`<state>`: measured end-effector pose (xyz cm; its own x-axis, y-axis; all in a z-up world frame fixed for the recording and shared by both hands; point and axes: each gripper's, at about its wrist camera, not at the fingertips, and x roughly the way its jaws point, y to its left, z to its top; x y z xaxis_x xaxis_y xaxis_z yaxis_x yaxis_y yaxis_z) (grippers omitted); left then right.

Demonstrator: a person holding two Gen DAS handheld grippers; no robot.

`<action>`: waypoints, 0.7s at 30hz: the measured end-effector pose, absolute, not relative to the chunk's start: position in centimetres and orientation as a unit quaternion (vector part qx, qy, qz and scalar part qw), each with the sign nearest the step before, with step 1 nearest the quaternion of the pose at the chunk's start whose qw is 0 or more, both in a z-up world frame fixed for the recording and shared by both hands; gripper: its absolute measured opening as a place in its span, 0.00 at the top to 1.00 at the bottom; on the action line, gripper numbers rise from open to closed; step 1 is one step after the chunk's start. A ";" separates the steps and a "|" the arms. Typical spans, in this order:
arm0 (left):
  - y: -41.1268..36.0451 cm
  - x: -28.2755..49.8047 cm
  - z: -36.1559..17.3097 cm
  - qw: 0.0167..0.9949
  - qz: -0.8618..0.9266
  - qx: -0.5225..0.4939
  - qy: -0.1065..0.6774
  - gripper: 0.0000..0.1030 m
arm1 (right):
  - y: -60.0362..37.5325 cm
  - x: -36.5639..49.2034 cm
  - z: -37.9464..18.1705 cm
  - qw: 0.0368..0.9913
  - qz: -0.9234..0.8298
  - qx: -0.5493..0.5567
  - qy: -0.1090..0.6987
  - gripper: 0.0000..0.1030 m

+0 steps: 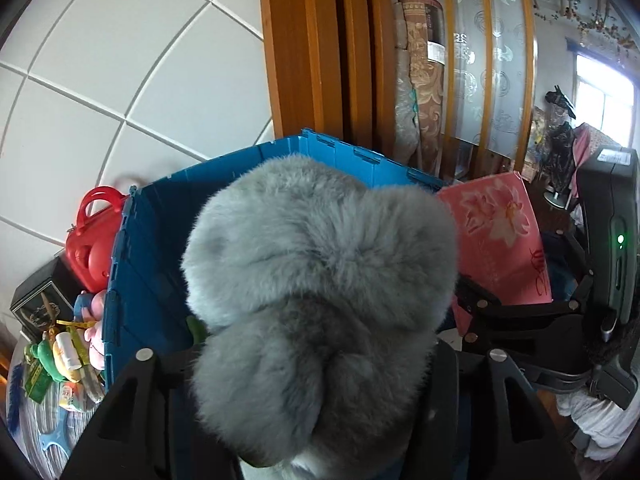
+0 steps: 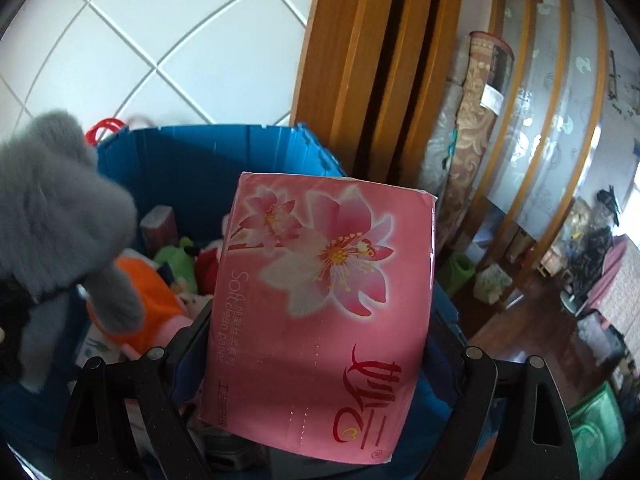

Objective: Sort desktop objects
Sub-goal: 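Open both tools to drop the grey plush and pink tissue pack into the bin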

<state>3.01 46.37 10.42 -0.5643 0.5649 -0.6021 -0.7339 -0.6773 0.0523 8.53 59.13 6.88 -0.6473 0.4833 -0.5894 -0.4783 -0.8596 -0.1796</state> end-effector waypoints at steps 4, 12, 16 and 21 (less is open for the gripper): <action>46.3 2.7 10.4 0.362 0.876 -0.286 0.144 0.34 | 59.0 8.1 6.3 0.263 0.907 -0.329 -0.004 0.13; 45.7 2.2 10.6 0.348 0.889 -0.266 0.135 0.28 | 59.2 7.7 6.1 0.269 0.907 -0.325 -0.006 0.13; 45.4 1.8 10.6 0.350 0.888 -0.269 0.127 0.28 | 59.2 7.7 6.3 0.279 0.906 -0.318 -0.006 0.12; 45.3 2.0 10.5 0.352 0.889 -0.264 0.129 0.28 | 59.2 7.8 6.4 0.280 0.908 -0.312 -0.002 0.12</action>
